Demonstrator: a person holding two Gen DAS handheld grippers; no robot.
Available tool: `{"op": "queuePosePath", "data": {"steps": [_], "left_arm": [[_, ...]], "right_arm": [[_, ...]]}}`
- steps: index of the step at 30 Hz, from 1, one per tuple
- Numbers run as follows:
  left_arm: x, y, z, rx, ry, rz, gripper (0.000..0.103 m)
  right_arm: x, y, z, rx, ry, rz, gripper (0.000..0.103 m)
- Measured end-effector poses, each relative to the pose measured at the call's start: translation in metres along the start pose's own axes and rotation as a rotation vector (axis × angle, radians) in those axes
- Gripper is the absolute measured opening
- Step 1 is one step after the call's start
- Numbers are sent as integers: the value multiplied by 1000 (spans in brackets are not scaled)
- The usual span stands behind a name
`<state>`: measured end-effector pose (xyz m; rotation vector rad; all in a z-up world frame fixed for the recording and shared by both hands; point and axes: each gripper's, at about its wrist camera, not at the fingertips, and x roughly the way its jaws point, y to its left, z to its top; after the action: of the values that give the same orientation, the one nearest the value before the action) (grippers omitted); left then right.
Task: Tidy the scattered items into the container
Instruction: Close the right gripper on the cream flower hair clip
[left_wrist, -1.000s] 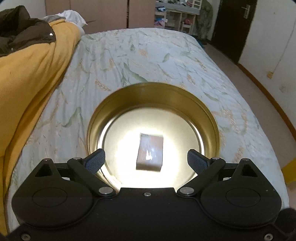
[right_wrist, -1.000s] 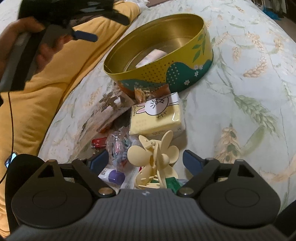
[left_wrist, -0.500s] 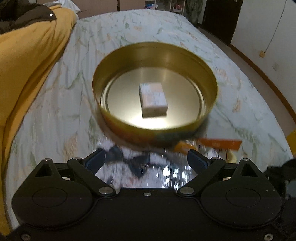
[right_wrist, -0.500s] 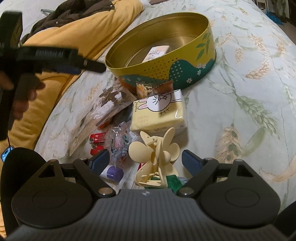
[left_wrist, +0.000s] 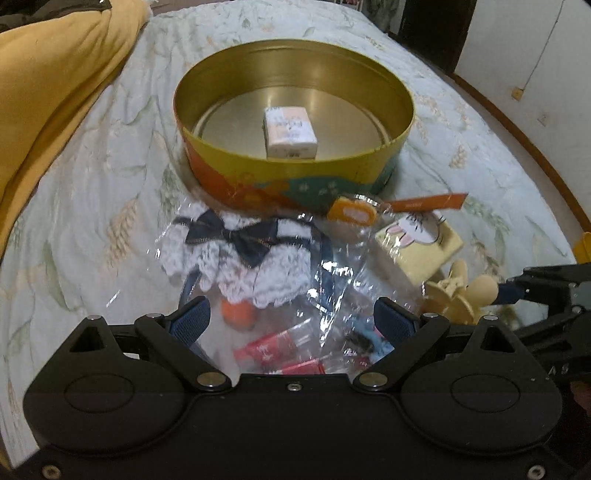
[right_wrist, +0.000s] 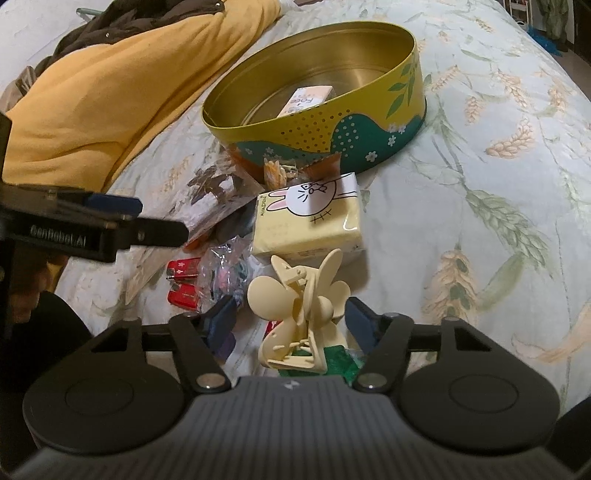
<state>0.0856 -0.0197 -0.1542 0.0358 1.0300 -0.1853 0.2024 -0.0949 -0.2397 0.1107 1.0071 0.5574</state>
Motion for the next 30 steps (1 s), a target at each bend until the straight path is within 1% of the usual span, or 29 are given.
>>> {"op": "queuePosePath", "data": {"steps": [2,4,5,6,9,12,15,22,25,28,30], "left_arm": [[2,1,-4,-17,5,7,95],[3,2,-8,-37,5,9,94],[3,2,-10,-39,3,15,94],[4,2,-13,-37,0,26,94],[6,3,-19,-40,2,47,94],[8,8,-24,-78,11,41,92],[8,10,-26,-101,2,38,91],[6,8,-28,-97,-1,14,90],[9,5,-28,-83,12,39,89],[13,4,-28,-87,26,80,84],[15,4,-28,-86,30,78,82]], "right_arm": [[1,0,0,0,2,-6,70],[1,0,1,0,1,-12,63],[1,-1,1,1,3,-14,57],[1,-2,1,6,4,-16,55],[-2,-5,2,24,-13,-17,45],[-5,-8,2,36,-26,-30,40],[-10,-12,3,60,-47,-24,36],[-24,-15,5,81,-98,-15,36],[-33,-13,5,69,-122,-17,36],[-37,-13,7,69,-130,-21,36],[-41,-14,10,74,-130,-20,36]]}}
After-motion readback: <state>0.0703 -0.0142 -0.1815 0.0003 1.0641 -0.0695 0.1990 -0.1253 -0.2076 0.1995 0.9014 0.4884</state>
